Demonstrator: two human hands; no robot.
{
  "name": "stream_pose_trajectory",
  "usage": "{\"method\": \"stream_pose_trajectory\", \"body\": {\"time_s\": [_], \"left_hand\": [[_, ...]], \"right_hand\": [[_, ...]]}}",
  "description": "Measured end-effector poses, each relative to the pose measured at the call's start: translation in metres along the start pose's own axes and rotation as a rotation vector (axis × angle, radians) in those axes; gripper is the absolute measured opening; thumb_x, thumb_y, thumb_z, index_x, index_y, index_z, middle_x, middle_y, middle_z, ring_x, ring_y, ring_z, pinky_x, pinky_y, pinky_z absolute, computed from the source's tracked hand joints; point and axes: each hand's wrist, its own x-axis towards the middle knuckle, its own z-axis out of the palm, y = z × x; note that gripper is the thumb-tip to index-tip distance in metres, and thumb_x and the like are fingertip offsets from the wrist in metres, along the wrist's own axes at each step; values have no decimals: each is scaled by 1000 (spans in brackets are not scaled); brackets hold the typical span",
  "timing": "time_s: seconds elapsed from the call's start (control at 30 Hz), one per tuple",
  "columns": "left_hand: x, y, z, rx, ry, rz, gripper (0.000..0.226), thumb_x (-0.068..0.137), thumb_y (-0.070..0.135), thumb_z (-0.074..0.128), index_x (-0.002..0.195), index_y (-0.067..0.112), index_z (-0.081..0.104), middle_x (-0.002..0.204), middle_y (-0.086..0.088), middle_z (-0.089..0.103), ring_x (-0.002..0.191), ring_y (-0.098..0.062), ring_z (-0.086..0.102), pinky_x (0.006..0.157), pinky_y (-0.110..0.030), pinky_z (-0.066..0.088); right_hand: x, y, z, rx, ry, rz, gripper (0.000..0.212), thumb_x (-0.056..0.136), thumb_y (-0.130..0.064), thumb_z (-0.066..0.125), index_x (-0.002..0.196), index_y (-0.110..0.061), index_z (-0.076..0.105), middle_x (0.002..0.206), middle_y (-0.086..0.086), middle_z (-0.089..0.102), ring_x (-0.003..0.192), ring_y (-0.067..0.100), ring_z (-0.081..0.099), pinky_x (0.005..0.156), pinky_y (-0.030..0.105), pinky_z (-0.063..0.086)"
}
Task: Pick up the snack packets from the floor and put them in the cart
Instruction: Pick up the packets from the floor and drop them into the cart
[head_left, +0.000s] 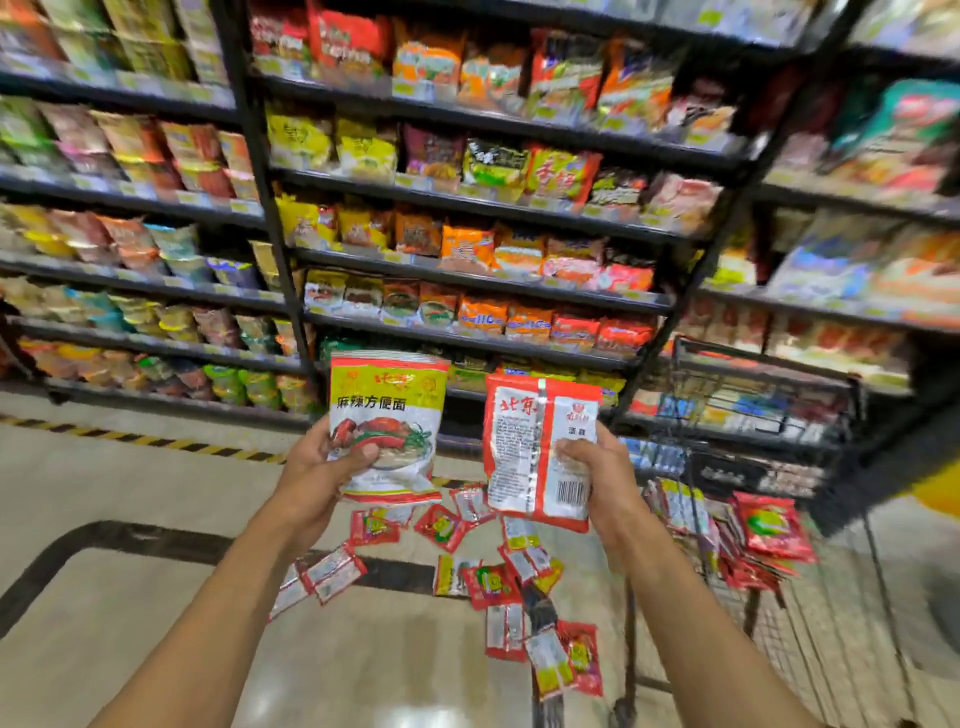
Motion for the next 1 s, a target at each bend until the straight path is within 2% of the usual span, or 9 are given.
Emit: {"method": "stream_pose_trajectory", "body": {"time_s": [0.13, 0.23, 0.33, 0.47, 0.57, 0.77, 0.9, 1.0], "left_hand": [[-32, -12, 70, -36, -96, -8, 65, 72, 11, 83, 133, 11, 62, 118, -8, 77, 102, -28, 74, 75, -34, 63], [-59, -28, 126, -11, -139, -6, 87, 54, 31, 101, 131, 13, 64, 119, -11, 76, 106, -34, 74, 82, -42, 62], [-87, -51, 187, 2, -183, 1, 84, 55, 30, 96, 131, 12, 64, 123, -18, 74, 109, -41, 72, 87, -50, 61], [-127, -87, 273, -9, -203, -17, 58, 71, 18, 90, 124, 23, 68, 123, -15, 74, 113, -44, 70, 97, -64, 54], [-157, -113, 337, -26, -191, -32, 54, 71, 17, 91, 120, 28, 71, 125, -13, 73, 115, -45, 68, 99, -69, 51], [-193, -141, 436, -28, -224, -46, 80, 43, 44, 103, 117, 31, 73, 124, -12, 74, 115, -42, 69, 103, -67, 49], [-191, -154, 480, 26, -253, -66, 90, 42, 51, 103, 123, 30, 70, 123, -7, 75, 115, -37, 70, 103, -65, 49], [-175, -166, 503, 47, -246, -92, 93, 48, 48, 102, 131, 26, 66, 124, -6, 75, 115, -33, 71, 103, -62, 51]], "right_hand": [[-48, -9, -77, 32, 104, -20, 28, 93, 4, 60, 112, -13, 69, 108, 16, 78, 89, 37, 74, 84, 52, 60], [-80, -16, -142, 34, 166, -38, 27, 92, 5, 59, 113, -10, 67, 112, 20, 77, 96, 43, 73, 90, 60, 58], [-112, -19, -215, 11, 205, -49, 28, 93, 1, 60, 119, -9, 66, 111, 16, 78, 101, 43, 74, 92, 63, 58], [-153, -19, -316, -18, 265, -48, 27, 94, -2, 62, 119, -11, 67, 109, 13, 79, 99, 41, 75, 90, 64, 58], [-178, -19, -390, 14, 313, -56, 27, 93, -1, 64, 115, -14, 69, 108, 14, 79, 97, 43, 75, 89, 67, 57], [-207, -23, -493, 17, 363, -51, 26, 93, -3, 64, 115, -17, 70, 104, 10, 80, 92, 40, 77, 87, 65, 59], [-198, -23, -539, 34, 378, -44, 28, 94, -3, 63, 119, -15, 69, 105, 10, 80, 91, 39, 77, 87, 63, 60], [-179, -22, -562, 45, 398, -40, 28, 95, -4, 63, 120, -15, 67, 105, 8, 80, 89, 36, 78, 86, 61, 61]]}}
